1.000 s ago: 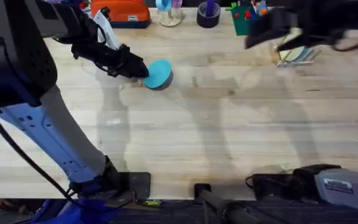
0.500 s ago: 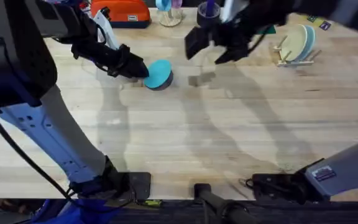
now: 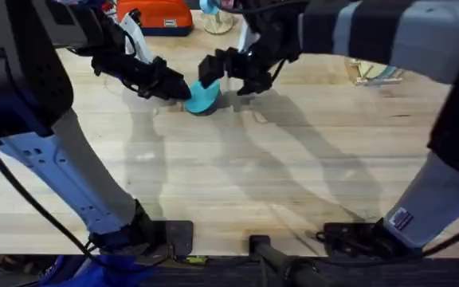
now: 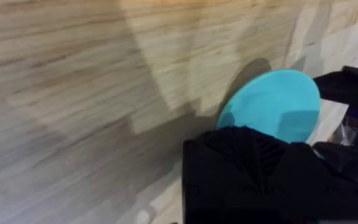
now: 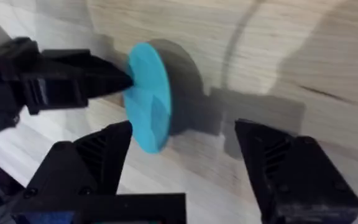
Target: Pick up the plates from the table one by one and place each into a slot on the dish rack.
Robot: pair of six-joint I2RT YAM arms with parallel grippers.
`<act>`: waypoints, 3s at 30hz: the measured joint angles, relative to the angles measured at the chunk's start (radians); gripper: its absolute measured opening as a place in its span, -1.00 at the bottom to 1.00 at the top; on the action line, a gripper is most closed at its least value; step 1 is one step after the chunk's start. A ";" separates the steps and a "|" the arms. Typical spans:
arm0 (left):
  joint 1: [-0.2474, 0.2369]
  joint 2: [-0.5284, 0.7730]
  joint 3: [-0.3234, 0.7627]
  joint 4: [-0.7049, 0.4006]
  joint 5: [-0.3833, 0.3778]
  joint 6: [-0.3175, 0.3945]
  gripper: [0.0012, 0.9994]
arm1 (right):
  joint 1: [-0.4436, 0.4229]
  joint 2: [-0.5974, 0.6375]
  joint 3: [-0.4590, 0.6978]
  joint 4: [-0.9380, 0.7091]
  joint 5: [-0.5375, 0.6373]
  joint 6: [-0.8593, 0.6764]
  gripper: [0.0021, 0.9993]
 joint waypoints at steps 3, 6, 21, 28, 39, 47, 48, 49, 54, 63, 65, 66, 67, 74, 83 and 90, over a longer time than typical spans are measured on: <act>0.000 0.000 0.000 0.000 0.000 0.000 -0.92 | 0.020 0.024 0.000 0.057 0.000 0.042 0.99; 0.000 0.000 0.000 0.000 0.000 0.000 -0.92 | 0.036 0.039 0.000 0.105 0.000 0.080 0.99; 0.000 0.000 0.000 0.000 0.000 0.000 -0.92 | 0.044 0.086 0.003 0.147 0.000 0.181 -0.10; 0.003 0.000 0.001 0.002 0.010 0.000 -0.92 | 0.041 0.072 0.021 0.164 -0.042 0.199 -0.93; 0.005 -0.006 0.005 -0.036 0.002 0.075 -0.92 | 0.037 0.072 0.021 0.177 -0.078 0.162 -0.95; -0.006 -0.178 -0.018 -0.130 -0.131 0.101 -0.92 | 0.043 0.069 0.020 0.181 -0.098 0.043 -0.95; -0.006 -0.213 -0.018 -0.140 -0.144 0.102 -0.92 | 0.042 0.066 0.020 0.177 -0.097 0.022 -0.95; -0.006 -0.257 -0.018 -0.157 -0.158 0.105 -0.92 | 0.040 0.059 0.020 0.169 -0.097 -0.001 -0.95; -0.006 -0.438 -0.018 -0.231 -0.213 0.107 -0.92 | 0.013 -0.027 0.018 0.082 -0.099 -0.116 -0.95; -0.006 -0.652 -0.018 -0.342 -0.289 0.110 -0.92 | -0.143 -0.226 0.018 -0.116 -0.100 -0.325 -0.95; -0.006 -0.687 -0.018 -0.371 -0.309 0.111 -0.92 | -0.189 -0.262 0.018 -0.166 -0.100 -0.362 -0.95; -0.006 -0.701 -0.018 -0.384 -0.316 0.112 -0.92 | -0.214 -0.281 0.018 -0.193 -0.100 -0.383 -0.95; -0.006 -0.716 -0.018 -0.397 -0.326 0.113 -0.92 | -0.237 -0.297 0.018 -0.214 -0.100 -0.401 -0.95; -0.006 -0.806 -0.018 -0.451 -0.368 0.113 -0.92 | -0.401 -0.418 0.018 -0.346 -0.082 -0.523 -0.95; -0.006 -0.879 -0.018 -0.474 -0.382 0.112 -0.30 | -0.600 -0.552 0.018 -0.461 0.055 -0.694 -0.95; -0.006 -0.880 -0.018 -0.480 -0.383 0.105 0.99 | -0.722 -0.606 0.018 -0.476 0.161 -0.799 -0.95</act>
